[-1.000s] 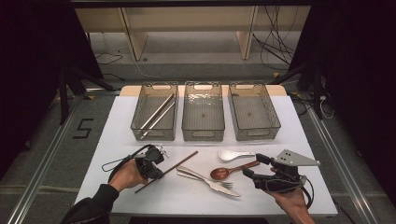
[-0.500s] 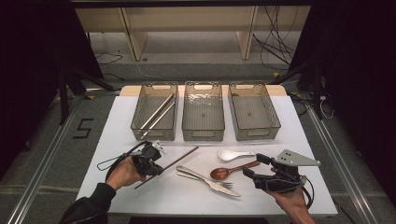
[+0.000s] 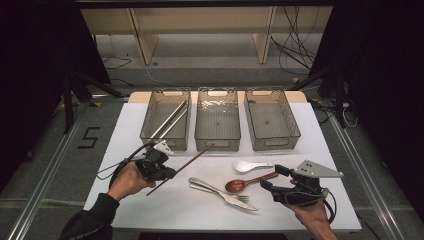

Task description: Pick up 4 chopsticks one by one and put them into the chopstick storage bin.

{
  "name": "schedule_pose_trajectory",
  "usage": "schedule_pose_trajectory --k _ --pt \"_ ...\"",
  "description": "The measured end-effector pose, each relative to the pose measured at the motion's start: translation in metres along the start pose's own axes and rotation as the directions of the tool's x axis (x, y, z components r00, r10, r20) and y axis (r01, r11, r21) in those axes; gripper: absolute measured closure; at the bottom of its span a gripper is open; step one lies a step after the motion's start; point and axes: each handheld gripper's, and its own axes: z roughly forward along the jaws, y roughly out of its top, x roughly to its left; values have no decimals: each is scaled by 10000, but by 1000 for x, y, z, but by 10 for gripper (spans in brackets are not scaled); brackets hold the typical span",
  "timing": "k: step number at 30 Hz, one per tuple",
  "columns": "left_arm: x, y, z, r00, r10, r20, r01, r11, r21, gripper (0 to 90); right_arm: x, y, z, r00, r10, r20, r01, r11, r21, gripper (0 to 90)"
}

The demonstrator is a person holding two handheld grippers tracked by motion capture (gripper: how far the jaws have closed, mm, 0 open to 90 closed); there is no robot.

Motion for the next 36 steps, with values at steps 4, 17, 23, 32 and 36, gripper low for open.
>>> schedule_pose_trajectory --k 4,17,23,32,36 --pt "4 2 -3 9998 -180 48 181 9996 -207 847 0 0 0 10000 34 -4 -34 10000 7 284" --pt "20 13 -13 9990 -441 -93 433 9967 -690 847 0 0 0 10000 40 -4 -40 10000 -8 284" --pt "33 19 -19 9973 -650 -329 619 9942 -879 847 -1 0 0 10000 56 -2 -56 10000 -18 284" --pt "50 31 -31 9930 -964 -682 868 9874 -1325 847 -1 0 0 10000 64 -3 -64 10000 -3 284" --pt "61 36 -36 9893 -1142 -904 998 9836 -1506 847 -1 0 0 10000 75 1 -75 10000 -18 284"
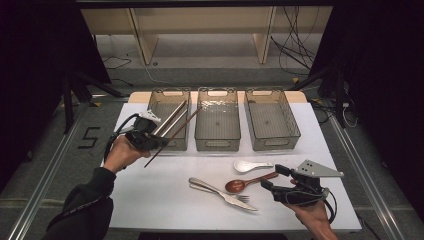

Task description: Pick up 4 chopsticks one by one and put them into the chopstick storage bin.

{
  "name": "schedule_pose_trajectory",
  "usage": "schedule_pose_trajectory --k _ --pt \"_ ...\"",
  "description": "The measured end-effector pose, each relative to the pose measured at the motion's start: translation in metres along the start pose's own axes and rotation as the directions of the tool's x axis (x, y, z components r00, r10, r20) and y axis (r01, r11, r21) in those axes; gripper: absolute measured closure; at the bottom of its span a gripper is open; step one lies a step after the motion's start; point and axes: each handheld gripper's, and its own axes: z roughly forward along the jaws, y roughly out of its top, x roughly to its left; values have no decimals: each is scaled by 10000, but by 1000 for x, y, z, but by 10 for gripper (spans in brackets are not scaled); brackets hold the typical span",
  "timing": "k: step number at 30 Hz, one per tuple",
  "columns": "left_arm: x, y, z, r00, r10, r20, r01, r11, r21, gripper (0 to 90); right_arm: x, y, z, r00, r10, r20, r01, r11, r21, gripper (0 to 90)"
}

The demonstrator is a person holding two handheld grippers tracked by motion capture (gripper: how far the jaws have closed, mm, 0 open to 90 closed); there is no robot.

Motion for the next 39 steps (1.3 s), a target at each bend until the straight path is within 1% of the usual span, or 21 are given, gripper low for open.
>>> schedule_pose_trajectory --k 2,11,16,17,20,23,30,31,33,34,36,38,39 --pt "5 4 -1 9999 -48 -159 48 10000 -59 847 0 0 0 10000 9 -3 -9 10000 5 284" --pt "23 23 -4 9976 -306 -619 283 9989 -375 847 0 0 0 10000 14 -4 -14 10000 9 284" --pt "36 35 1 9955 -441 -842 404 9982 -447 847 0 0 0 10000 -17 -44 17 10000 -5 284" --pt "38 38 3 9950 -542 -840 502 9975 -491 847 0 0 0 10000 -6 -42 6 10000 -8 284" --pt "43 43 8 9937 -700 -873 657 9965 -508 847 0 0 0 10000 19 -36 -19 10000 -9 284" --pt "48 49 12 9925 -737 -977 687 9962 -538 847 0 0 -1 10000 30 -39 -30 10000 -19 284" --pt "61 54 21 9877 -1050 -1163 990 9935 -562 847 0 0 0 10000 30 -66 -30 10000 -10 284" --pt "62 54 23 9878 -1038 -1163 982 9937 -533 846 0 0 0 10000 25 -70 -25 10000 -8 284" --pt "66 55 25 9865 -997 -1296 944 9944 -465 847 -1 0 0 10000 22 -82 -23 10000 -41 284" --pt "68 56 25 9856 -1074 -1307 1013 9935 -523 846 -1 0 0 10000 21 -86 -21 10000 -47 284" --pt "72 57 26 9839 -1073 -1430 1006 9935 -529 846 -1 0 -1 10000 23 -81 -23 10000 -41 284" --pt "77 58 28 9812 -1204 -1509 1136 9921 -527 847 0 0 -1 9999 34 -102 -34 10000 -21 284" --pt "77 58 28 9806 -1179 -1564 1115 9926 -491 846 0 0 0 9999 34 -110 -34 10000 -19 284"
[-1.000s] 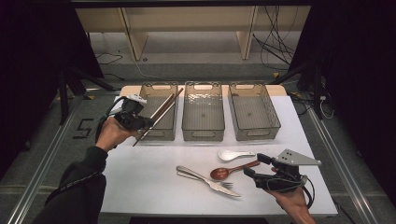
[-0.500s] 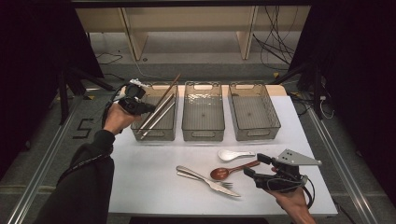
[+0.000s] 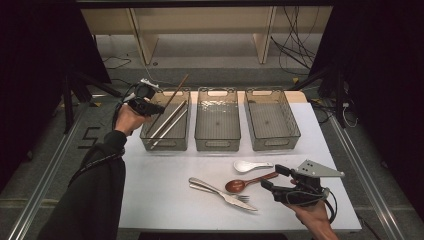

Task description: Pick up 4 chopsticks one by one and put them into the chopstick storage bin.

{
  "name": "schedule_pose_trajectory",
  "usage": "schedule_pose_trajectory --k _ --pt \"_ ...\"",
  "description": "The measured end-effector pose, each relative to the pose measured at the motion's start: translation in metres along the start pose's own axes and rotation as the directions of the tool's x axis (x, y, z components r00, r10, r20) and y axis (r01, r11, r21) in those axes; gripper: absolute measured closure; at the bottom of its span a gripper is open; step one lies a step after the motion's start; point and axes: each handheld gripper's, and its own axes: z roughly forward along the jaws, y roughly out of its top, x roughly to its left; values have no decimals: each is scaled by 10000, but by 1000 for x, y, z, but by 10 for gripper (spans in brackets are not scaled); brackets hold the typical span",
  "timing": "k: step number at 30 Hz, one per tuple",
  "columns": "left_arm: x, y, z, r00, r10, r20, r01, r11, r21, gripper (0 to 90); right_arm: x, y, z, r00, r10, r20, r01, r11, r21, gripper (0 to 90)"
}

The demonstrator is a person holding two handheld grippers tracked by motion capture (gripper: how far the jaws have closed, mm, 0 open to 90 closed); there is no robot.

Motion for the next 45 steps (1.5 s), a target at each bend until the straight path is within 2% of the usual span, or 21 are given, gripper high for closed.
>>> schedule_pose_trajectory --k 1,5,15,26,35,38,42,45 --pt "1 0 1 9999 80 -121 -79 9999 74 847 0 0 0 10000 -3 0 3 10000 4 284" --pt "4 0 4 9998 -54 -167 54 10000 17 846 0 0 0 10000 -17 0 17 10000 -28 284" --pt "3 -3 15 9996 31 -287 -25 9997 230 846 0 0 0 10000 1 -15 -1 10000 -2 284" --pt "12 -15 23 9984 -453 -343 465 9982 369 845 0 -1 0 10000 12 -5 -12 10000 17 284" --pt "13 -22 30 9958 -849 -354 866 9950 493 832 0 -1 0 10000 12 -6 -12 10000 21 284" --pt "14 -22 28 9932 -1148 -187 1155 9923 453 749 0 -1 0 10000 22 4 -22 10000 21 284" --pt "15 -23 23 9913 -1302 -193 1312 9894 625 641 -1 -1 -1 10000 24 21 -24 10000 -21 284" --pt "13 -24 14 9895 -1445 29 1441 9881 529 563 -1 -1 -1 10000 42 31 -42 10000 -12 284"
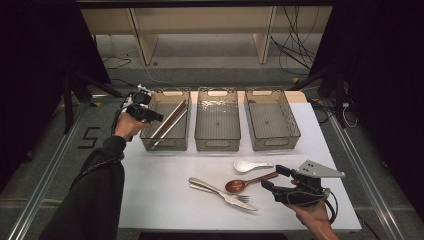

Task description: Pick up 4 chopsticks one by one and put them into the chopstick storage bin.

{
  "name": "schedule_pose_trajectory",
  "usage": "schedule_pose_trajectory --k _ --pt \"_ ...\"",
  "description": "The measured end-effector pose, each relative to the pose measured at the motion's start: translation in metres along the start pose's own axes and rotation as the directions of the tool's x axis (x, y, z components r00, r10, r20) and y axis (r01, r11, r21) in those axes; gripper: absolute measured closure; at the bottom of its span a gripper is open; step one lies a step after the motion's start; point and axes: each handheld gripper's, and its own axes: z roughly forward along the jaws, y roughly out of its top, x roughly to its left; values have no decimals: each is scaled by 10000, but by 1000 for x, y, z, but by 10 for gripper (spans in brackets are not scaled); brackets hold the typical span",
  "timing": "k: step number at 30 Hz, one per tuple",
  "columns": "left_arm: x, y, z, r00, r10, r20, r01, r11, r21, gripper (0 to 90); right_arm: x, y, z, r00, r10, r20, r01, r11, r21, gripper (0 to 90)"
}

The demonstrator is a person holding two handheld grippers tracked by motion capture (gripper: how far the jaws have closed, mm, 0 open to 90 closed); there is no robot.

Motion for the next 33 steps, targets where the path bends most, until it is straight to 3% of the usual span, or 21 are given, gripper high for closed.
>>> schedule_pose_trajectory --k 2,6,11,19,22,26,33 --pt "-4 -2 -5 9999 70 120 -69 10000 -66 512 1 0 0 10000 -9 -6 9 10000 28 284" --pt "-14 -10 -18 9970 26 773 4 9993 -381 393 1 0 0 10000 -17 9 17 10000 27 284" --pt "-24 -23 -36 9930 112 1174 -2 9956 -934 309 -1 0 0 10000 1 44 -2 10000 43 284" --pt "-39 -54 -53 9849 248 1711 20 9879 -1551 237 -2 1 0 10000 -32 38 32 10000 60 284" --pt "-43 -60 -56 9860 345 1631 -67 9858 -1677 218 -3 2 1 10000 -43 51 43 9999 91 284" --pt "-50 -67 -60 9759 348 2156 56 9829 -1841 204 -4 3 1 10000 -49 -1 50 9999 130 283" --pt "-64 -76 -62 9759 743 2050 -348 9812 -1900 183 -8 5 4 9998 -173 -12 174 9994 297 283"
